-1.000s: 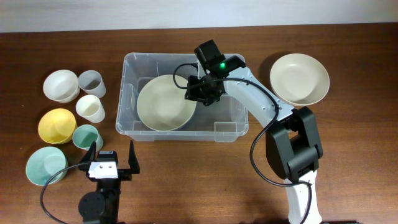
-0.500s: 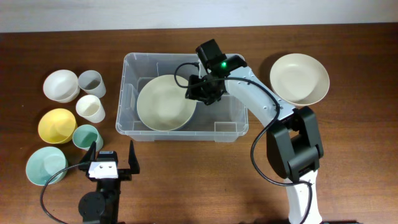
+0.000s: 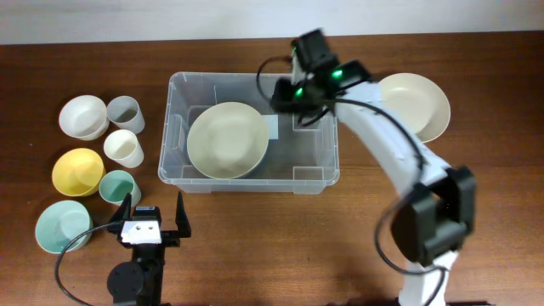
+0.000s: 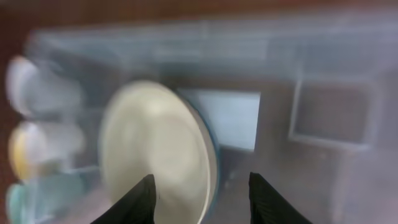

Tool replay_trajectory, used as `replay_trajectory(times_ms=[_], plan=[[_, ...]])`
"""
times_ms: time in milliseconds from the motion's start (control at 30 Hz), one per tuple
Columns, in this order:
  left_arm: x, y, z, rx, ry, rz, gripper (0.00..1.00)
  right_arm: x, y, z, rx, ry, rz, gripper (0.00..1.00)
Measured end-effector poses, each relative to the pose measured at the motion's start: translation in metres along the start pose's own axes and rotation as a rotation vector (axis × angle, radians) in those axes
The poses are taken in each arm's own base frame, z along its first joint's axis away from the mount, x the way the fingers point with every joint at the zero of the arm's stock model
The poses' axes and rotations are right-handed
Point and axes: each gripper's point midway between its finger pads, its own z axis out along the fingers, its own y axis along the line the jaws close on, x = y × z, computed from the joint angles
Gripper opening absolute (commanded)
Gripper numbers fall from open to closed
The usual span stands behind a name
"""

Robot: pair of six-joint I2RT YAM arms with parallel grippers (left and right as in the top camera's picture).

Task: Pack container
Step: 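Move the right gripper to the other cream bowl and grasp its rim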

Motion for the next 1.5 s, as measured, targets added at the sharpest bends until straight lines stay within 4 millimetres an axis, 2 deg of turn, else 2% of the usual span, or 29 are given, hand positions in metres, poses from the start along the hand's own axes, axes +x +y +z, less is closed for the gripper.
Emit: replay_trajectory(times_ms=[67, 133, 200, 267, 333, 400, 500, 633, 733, 833, 1000, 1167, 1333, 1500], plan=[[0.000, 0.000, 0.000, 0.000, 0.000, 0.000, 1.00, -0.024, 0.001, -0.045, 0.007, -0.106, -0.005, 0.52], [0.000, 0.000, 0.000, 0.000, 0.000, 0.000, 1.00, -0.048, -0.013, -0.104, 0.051, -0.235, 0.027, 0.60], [0.000, 0.000, 0.000, 0.000, 0.000, 0.000, 1.00, -0.059, -0.038, -0.154, 0.122, -0.331, 0.087, 0.67], [0.000, 0.000, 0.000, 0.000, 0.000, 0.000, 1.00, -0.060, -0.076, -0.203, 0.222, -0.407, 0.188, 0.73], [0.000, 0.000, 0.000, 0.000, 0.000, 0.000, 1.00, -0.053, -0.113, -0.230, 0.314, -0.426, 0.279, 0.79], [0.000, 0.000, 0.000, 0.000, 0.000, 0.000, 1.00, -0.043, -0.154, -0.243, 0.409, -0.411, 0.376, 0.84], [0.000, 0.000, 0.000, 0.000, 0.000, 0.000, 1.00, -0.030, -0.201, -0.237, 0.502, -0.351, 0.484, 0.87], [0.000, 0.000, 0.000, 0.000, 0.000, 0.000, 1.00, -0.007, -0.264, -0.204, 0.597, -0.223, 0.613, 0.88], [0.000, 0.000, 0.000, 0.000, 0.000, 0.000, 1.00, 0.011, -0.297, -0.176, 0.638, -0.136, 0.674, 0.89], [0.000, 0.000, 0.000, 0.000, 0.000, 0.000, 1.00, 0.020, -0.317, -0.148, 0.643, -0.079, 0.685, 0.89], [0.000, 0.000, 0.000, 0.000, 0.000, 0.000, 1.00, 0.032, -0.335, -0.107, 0.633, 0.021, 0.694, 0.90], [0.000, 0.000, 0.000, 0.000, 0.000, 0.000, 1.00, 0.047, -0.352, -0.075, 0.641, 0.105, 0.716, 0.91], [0.000, 0.000, 0.000, 0.000, 0.000, 0.000, 1.00, 0.058, -0.360, -0.058, 0.649, 0.152, 0.737, 0.93], [0.000, 0.000, 0.000, 0.000, 0.000, 0.000, 1.00, 0.052, -0.362, -0.051, 0.630, 0.131, 0.738, 0.93]])
